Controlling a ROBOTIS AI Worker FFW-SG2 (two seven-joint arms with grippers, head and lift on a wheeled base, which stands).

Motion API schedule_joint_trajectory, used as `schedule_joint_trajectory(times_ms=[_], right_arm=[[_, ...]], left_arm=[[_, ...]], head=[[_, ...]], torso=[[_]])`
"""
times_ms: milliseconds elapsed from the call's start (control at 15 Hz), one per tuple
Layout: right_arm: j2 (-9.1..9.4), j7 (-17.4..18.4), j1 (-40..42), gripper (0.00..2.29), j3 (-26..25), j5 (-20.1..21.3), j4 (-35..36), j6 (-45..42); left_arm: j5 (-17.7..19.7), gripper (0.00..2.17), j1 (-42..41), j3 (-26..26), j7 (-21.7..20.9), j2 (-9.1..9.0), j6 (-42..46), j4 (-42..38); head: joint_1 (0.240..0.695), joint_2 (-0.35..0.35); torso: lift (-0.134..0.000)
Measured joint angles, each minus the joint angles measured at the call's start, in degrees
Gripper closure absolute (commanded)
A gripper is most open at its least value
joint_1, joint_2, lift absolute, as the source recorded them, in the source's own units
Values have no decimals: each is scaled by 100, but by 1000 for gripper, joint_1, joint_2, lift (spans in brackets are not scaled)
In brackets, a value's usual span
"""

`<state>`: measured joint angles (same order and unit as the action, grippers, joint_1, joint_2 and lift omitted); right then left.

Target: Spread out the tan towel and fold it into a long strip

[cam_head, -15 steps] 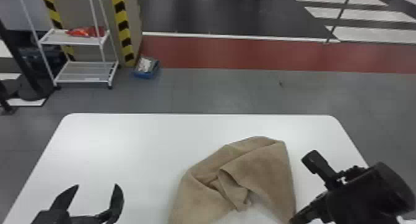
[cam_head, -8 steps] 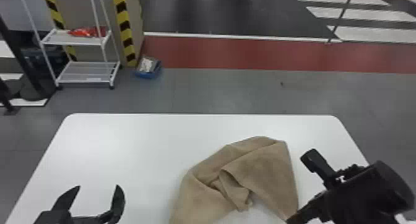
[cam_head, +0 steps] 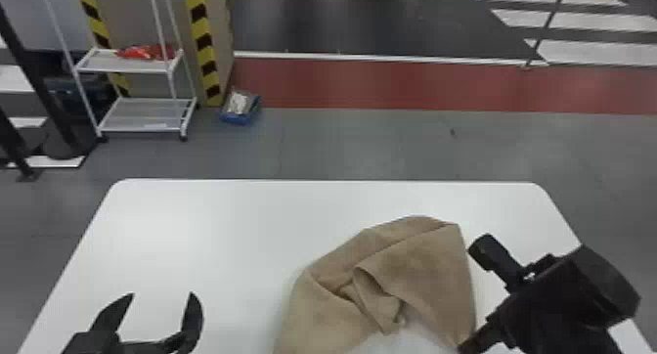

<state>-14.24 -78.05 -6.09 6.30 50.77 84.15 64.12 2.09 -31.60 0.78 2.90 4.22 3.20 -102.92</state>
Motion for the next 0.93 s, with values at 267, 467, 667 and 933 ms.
schedule_joint_trajectory(times_ms=[267,467,667,933], right_arm=[[1,0,-55,1035,27,80,-36,49],[-5,0,-67,1220,-39,69,-38,59],[-14,0,-76,680,-213,27,36,91],[-12,0,11,363,-356,-160,337,309]], left_arm=[[2,70,4,1,0,0,15,8],[-4,70,6,1,0,0,18,14],[-5,70,5,1,0,0,18,17],[-1,70,5,1,0,0,18,17]], head=[[695,-67],[695,-71],[695,-82],[695,-82]], torso=[[0],[0],[0],[0]])
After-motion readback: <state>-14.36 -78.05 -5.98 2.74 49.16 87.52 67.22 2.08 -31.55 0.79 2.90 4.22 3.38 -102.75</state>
